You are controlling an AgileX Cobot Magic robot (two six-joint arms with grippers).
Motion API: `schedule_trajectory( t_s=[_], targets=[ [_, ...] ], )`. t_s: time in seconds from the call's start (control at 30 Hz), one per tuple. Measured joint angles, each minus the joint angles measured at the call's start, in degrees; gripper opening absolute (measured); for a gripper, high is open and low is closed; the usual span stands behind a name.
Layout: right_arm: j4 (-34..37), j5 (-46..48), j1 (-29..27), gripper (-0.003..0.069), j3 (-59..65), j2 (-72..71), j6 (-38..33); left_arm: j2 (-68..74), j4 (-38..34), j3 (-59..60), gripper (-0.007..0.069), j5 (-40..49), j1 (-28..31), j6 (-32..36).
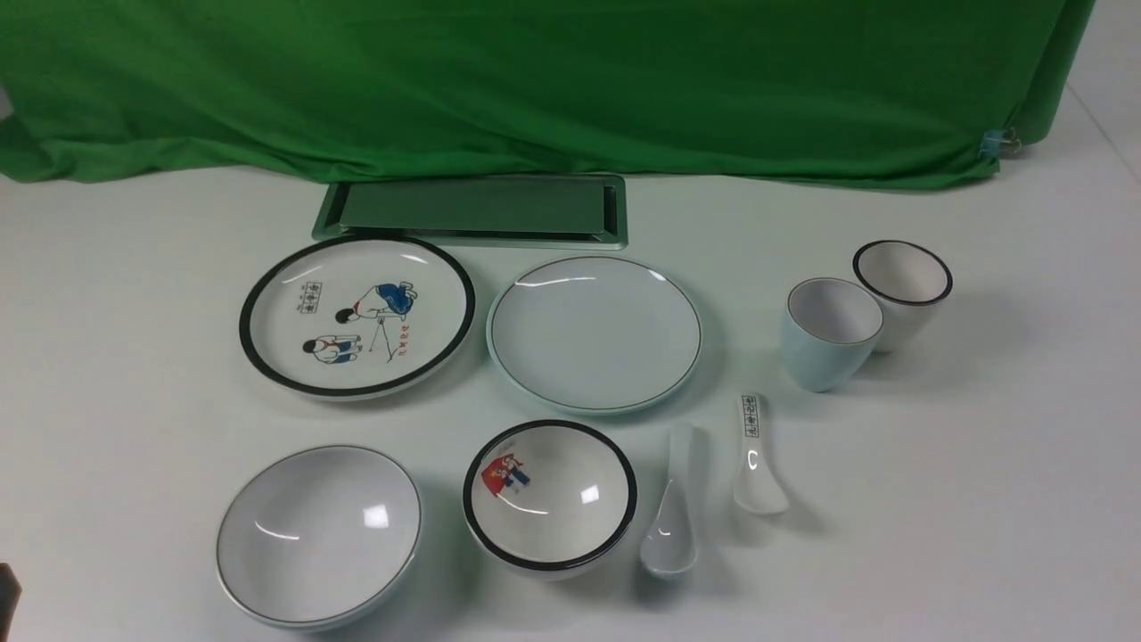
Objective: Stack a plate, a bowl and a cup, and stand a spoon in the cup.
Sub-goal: Use the left arm to grab a blue rice bowl
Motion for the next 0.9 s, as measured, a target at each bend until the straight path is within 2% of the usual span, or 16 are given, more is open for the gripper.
schedule_trajectory(
  t_s=[0.3, 0.4, 0.47, 0.5, 0.53, 0.57, 0.6, 0.63, 0.67, 0.73, 0.9],
  targets=[
    [0.0, -0.1, 0.0, 0.0242, 0.0, 0.0, 0.7, 0.0, 0.6, 0.0, -0.0029, -1.3, 0.0, -0.5],
    [0.0, -0.1, 0.0, 0.0242, 0.0, 0.0, 4.8, 0.0, -4.6, 0.0, -0.0029, -3.8, 0.0, -4.7],
    [1.0, -0.1, 0.1, 0.0242, 0.0, 0.0, 13.5, 0.0, -15.1, 0.0, -0.0029, -7.1, 0.0, -12.9],
    [2.9, -0.3, 0.2, 0.0242, 0.0, 0.0, 24.1, 0.0, -23.9, 0.0, -0.0029, -8.9, 0.0, -20.2],
    [4.8, -0.9, 0.3, 0.0242, 0.0, 0.0, 35.4, 0.0, -29.7, 0.0, -0.0029, -9.6, 0.0, -25.5],
    [5.9, -1.6, 0.3, 0.0242, 0.0, 0.0, 47.3, 0.0, -33.1, 0.0, -0.0029, -10.0, 0.0, -29.1],
    [6.4, -2.0, 0.4, 0.0242, 0.0, 0.0, 54.5, 0.0, -34.0, 0.0, -0.0029, -10.1, 0.0, -30.6],
    [6.4, -2.0, 0.4, 0.0242, 0.0, 0.0, 56.1, 0.0, -34.0, 0.0, -0.0029, -10.1, 0.0, -30.8],
    [6.9, -1.8, 0.5, 0.0242, 0.0, 0.0, 67.1, 0.0, -33.2, 0.0, -0.0029, -10.1, 0.0, -32.2],
    [7.0, -0.8, 0.5, 0.0242, 0.0, 0.0, 70.4, 0.0, -32.3, 0.0, -0.0029, -10.6, 0.0, -33.6],
    [6.3, -0.1, 0.5, 0.0242, 0.0, 0.0, 62.5, 0.0, -32.2, 0.0, -0.0029, -12.7, 0.0, -35.4]
  ],
)
